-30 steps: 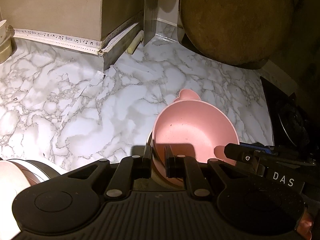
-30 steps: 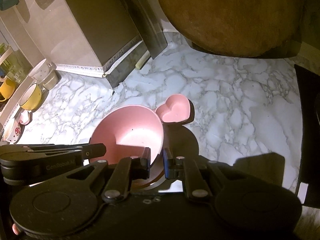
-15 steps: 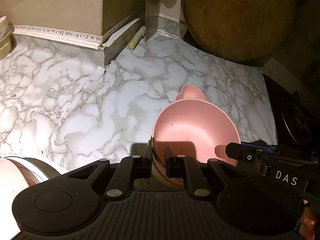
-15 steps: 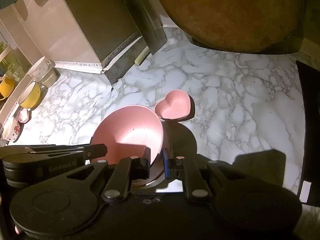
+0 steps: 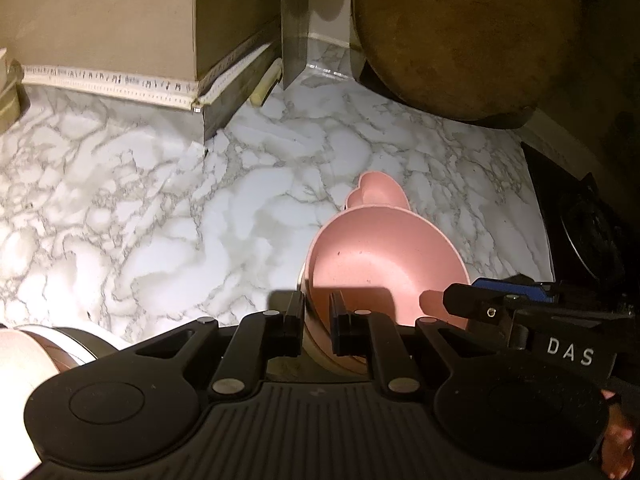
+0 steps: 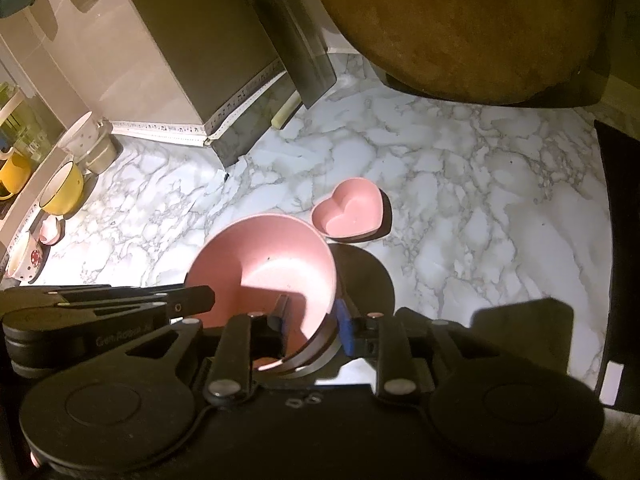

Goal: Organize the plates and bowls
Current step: 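Lower the pink bowl into the cream bowl and open both grippers, then move both open grippers toward the pink heart-shaped dish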

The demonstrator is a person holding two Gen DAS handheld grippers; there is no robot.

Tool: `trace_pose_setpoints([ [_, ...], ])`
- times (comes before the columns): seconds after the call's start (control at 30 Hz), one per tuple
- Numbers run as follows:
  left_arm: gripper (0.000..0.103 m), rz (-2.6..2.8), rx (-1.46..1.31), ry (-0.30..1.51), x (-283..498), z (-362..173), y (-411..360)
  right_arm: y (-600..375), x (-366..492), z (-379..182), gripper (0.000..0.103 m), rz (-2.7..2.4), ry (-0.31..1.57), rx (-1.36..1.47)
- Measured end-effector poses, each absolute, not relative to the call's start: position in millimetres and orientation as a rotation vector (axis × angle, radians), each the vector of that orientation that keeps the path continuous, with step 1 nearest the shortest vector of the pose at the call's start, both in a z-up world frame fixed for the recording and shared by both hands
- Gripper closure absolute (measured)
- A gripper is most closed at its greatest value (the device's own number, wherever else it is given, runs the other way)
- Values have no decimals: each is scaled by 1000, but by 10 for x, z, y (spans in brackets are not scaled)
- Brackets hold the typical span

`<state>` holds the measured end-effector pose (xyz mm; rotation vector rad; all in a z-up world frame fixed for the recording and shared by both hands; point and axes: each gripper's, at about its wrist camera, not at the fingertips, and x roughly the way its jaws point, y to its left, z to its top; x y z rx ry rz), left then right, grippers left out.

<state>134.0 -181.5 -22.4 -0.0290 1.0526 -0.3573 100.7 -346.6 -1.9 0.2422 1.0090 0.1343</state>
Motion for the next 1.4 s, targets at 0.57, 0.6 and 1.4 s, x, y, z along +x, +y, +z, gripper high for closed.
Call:
trace_pose_setpoints([
  [0.57,39,-370,-15,910,1384,166,-1749,-3560,1014,298,41,137,909,223],
  [0.6,38,-370,-16,900,1401,192,-1747,-3575,1020,327,38,134,897,223],
  [1.4,24,-439,-25,958,2168,181,-2072,-4013,1540,305,9,98,882,275],
])
